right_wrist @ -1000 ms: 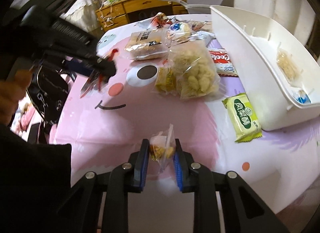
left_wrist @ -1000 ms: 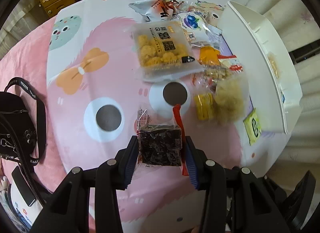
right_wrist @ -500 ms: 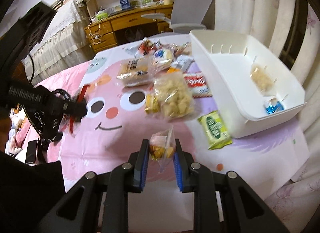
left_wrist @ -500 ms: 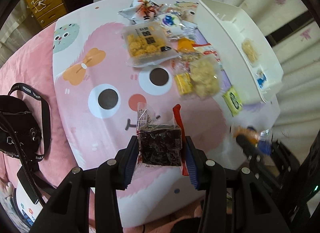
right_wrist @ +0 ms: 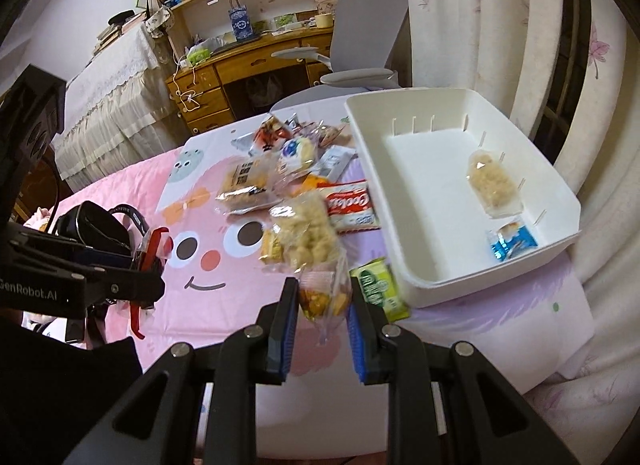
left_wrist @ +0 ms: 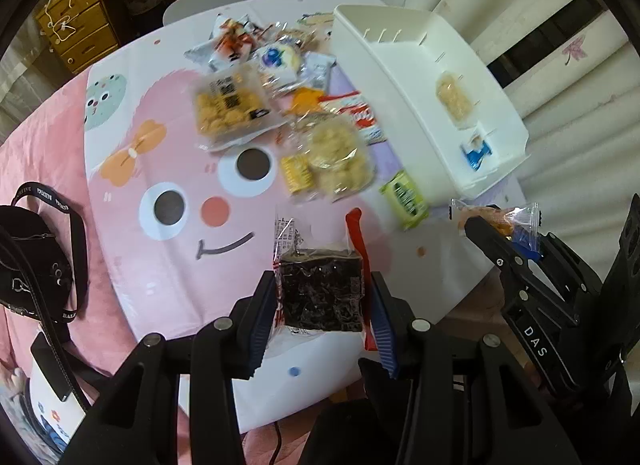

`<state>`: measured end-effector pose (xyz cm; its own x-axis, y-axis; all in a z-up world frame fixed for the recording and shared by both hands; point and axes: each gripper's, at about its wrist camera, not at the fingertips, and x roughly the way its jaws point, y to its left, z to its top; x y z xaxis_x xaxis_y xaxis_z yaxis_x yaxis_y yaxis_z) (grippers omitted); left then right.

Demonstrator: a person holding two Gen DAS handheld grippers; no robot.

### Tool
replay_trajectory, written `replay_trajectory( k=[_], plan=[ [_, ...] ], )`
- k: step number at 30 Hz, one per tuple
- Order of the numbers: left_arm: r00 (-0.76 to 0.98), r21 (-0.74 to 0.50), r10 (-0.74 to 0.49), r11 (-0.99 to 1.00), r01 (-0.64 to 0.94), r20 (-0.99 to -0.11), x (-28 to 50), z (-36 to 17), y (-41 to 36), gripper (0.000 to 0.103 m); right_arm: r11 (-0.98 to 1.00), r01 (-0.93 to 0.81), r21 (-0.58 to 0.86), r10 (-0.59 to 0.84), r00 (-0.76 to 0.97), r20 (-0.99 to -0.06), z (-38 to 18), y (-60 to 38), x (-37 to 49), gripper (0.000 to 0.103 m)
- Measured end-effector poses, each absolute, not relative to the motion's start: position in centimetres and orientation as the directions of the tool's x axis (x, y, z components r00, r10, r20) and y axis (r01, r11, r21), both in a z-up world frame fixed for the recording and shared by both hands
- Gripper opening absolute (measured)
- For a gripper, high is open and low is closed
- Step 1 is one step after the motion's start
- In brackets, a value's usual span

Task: Organize snacks
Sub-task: 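Carry the nut pack and orange snack bag over the white tray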

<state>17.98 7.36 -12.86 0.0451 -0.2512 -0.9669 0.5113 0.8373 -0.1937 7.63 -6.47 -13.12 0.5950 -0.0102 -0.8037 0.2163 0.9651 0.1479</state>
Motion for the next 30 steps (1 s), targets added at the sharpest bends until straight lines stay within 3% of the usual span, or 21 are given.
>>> replay_trajectory(
  k=[30],
  plan=[
    [0.189, -0.228, -0.329, 0.88, 0.417, -0.925, 17.5, -9.9, -13.2, 0.044, 0.986, -0.049, 0.162, 0.159, 0.6, -0.784, -10.0, -25.6, 8.8, 0.023]
  ],
)
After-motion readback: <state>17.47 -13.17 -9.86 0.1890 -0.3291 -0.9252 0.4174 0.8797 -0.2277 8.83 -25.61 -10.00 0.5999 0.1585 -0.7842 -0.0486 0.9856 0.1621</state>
